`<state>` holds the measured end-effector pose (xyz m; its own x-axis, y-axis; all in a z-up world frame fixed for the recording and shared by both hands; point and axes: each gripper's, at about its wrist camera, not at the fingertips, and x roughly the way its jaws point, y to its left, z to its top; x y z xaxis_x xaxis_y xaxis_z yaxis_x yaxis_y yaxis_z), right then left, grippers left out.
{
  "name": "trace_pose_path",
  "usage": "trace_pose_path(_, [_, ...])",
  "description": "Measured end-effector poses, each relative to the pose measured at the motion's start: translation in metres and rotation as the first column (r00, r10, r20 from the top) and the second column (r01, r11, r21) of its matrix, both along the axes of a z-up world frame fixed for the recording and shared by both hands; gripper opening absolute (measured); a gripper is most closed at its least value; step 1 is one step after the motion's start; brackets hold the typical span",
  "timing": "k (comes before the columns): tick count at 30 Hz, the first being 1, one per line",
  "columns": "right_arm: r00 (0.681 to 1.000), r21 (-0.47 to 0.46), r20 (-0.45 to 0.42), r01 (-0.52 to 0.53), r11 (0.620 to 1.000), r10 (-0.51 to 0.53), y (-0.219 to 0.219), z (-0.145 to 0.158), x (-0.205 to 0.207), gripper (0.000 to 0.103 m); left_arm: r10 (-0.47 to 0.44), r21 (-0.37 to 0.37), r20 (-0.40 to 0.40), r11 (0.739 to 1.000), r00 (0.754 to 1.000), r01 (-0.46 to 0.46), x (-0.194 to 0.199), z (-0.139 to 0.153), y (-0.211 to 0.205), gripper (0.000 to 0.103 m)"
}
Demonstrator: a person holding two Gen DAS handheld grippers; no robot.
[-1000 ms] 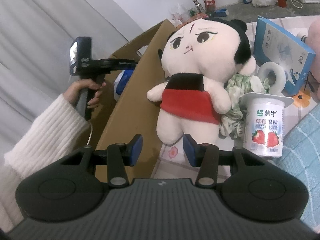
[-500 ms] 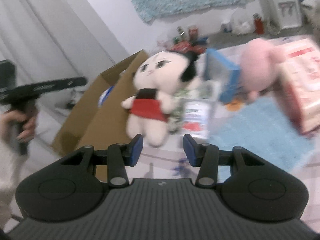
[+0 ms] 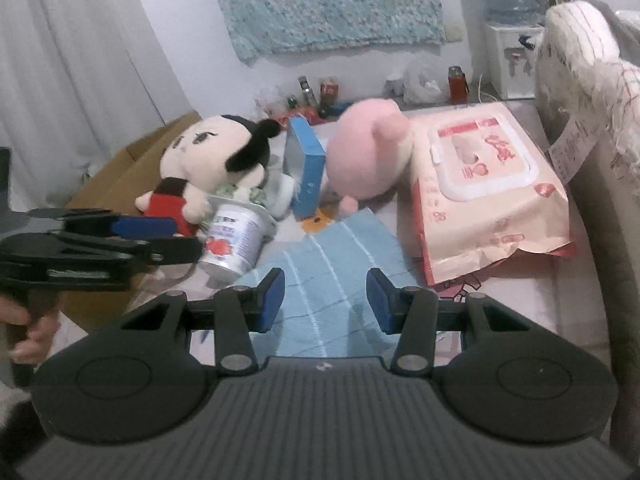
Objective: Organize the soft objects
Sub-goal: 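Move both tools back from the box to the pile, then grasp the strawberry yogurt cup with the left tool while the right tool reaches the blue towel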
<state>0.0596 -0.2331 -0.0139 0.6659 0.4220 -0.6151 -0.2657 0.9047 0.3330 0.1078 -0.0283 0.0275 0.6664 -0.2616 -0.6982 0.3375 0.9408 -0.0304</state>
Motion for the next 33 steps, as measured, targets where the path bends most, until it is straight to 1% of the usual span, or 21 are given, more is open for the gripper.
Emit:
trace_pose_path(1, [1.000,-0.005,-0.007,0.011,1.000,-0.011,0.001,-0.002,0.003,0.046,0.004,-0.011,-0.004,1.000,1.000,-0.004,0.004,-0.005,-0.002,0.061])
trace_pose_path(2, [1.000,-0.009,-0.013,0.023,1.000,-0.023,-0.002,-0.003,0.004,0.047,0.008,-0.022,-0.006,1.000,1.000,-0.008,0.009,-0.009,-0.004,0.069])
trace_pose_path(3, [1.000,-0.010,-0.013,0.026,1.000,-0.026,0.004,-0.005,0.008,0.048,0.011,-0.026,-0.008,1.000,1.000,-0.012,0.012,-0.011,-0.006,0.072])
trace_pose_path(4, [1.000,-0.004,-0.013,0.026,1.000,-0.026,0.003,-0.006,0.009,0.049,0.018,-0.026,-0.005,1.000,1.000,-0.018,0.014,-0.013,-0.009,0.074])
trace_pose_path(5, [0.999,0.000,-0.019,0.033,0.999,-0.033,0.001,-0.008,0.011,0.049,0.025,-0.020,0.006,0.999,1.000,-0.025,0.017,-0.015,-0.011,0.074])
trace_pose_path(7, [0.999,0.003,-0.029,0.046,0.999,-0.046,-0.001,-0.009,0.012,0.049,0.055,0.017,0.014,0.998,0.998,-0.055,0.023,-0.018,-0.018,0.074])
trace_pose_path(9, [0.998,0.003,-0.039,0.049,0.999,-0.049,-0.001,-0.012,0.013,0.049,0.083,0.044,0.009,0.996,0.997,-0.083,0.029,-0.024,-0.019,0.071])
trace_pose_path(10, [0.998,0.002,-0.040,0.049,0.999,-0.049,-0.001,-0.012,0.013,0.049,0.095,0.050,0.004,0.994,0.995,-0.095,0.032,-0.025,-0.019,0.066])
trace_pose_path(11, [0.998,0.002,-0.038,0.045,0.999,-0.044,0.001,-0.011,0.014,0.049,0.110,0.049,-0.003,0.993,0.994,-0.110,0.034,-0.027,-0.018,0.056])
trace_pose_path(12, [0.999,0.002,-0.035,0.041,0.999,-0.041,0.002,-0.011,0.013,0.049,0.126,0.042,-0.017,0.991,0.992,-0.125,0.036,-0.030,-0.015,0.049])
trace_pose_path(14, [0.999,0.010,-0.030,0.039,0.999,-0.039,0.002,-0.010,0.012,0.049,0.171,0.051,-0.018,0.984,0.985,-0.170,0.039,-0.034,-0.011,0.049])
trace_pose_path(15, [0.999,0.018,-0.032,0.039,0.999,-0.039,0.001,-0.010,0.012,0.049,0.181,0.025,-0.023,0.983,0.983,-0.180,0.038,-0.034,-0.006,0.048])
trace_pose_path(17, [0.998,0.030,-0.044,0.046,0.998,-0.045,0.000,-0.011,0.012,0.049,0.203,0.002,-0.040,0.979,0.978,-0.203,0.035,-0.030,0.000,0.048])
trace_pose_path(22, [0.998,0.033,-0.035,0.043,0.999,-0.042,0.000,-0.009,0.009,0.049,0.158,0.027,-0.023,0.987,0.987,-0.157,0.005,-0.012,0.006,0.047])
trace_pose_path(24, [0.998,0.036,-0.037,0.043,0.998,-0.041,0.000,-0.009,0.009,0.049,0.142,0.016,-0.024,0.990,0.990,-0.142,-0.012,-0.008,0.012,0.047])
trace_pose_path(26, [0.998,0.032,-0.041,0.049,0.998,-0.048,0.000,-0.010,0.008,0.049,0.129,0.007,-0.041,0.992,0.991,-0.129,-0.025,-0.009,0.019,0.047])
trace_pose_path(27, [0.998,0.030,-0.044,0.052,0.998,-0.050,0.000,-0.010,0.008,0.049,0.124,0.003,-0.030,0.992,0.992,-0.124,-0.032,-0.009,0.022,0.047])
trace_pose_path(29, [0.997,0.031,-0.050,0.059,0.998,-0.058,-0.002,-0.011,0.008,0.049,0.108,0.020,-0.009,0.994,0.994,-0.108,-0.041,-0.009,0.024,0.047])
trace_pose_path(31, [0.996,0.033,-0.056,0.067,0.997,-0.065,-0.003,-0.012,0.009,0.049,0.109,0.018,-0.002,0.994,0.994,-0.109,-0.045,-0.009,0.027,0.047])
trace_pose_path(33, [0.996,0.032,-0.062,0.071,0.997,-0.069,-0.004,-0.014,0.010,0.049,0.117,-0.003,-0.004,0.993,0.993,-0.117,-0.045,-0.010,0.030,0.047])
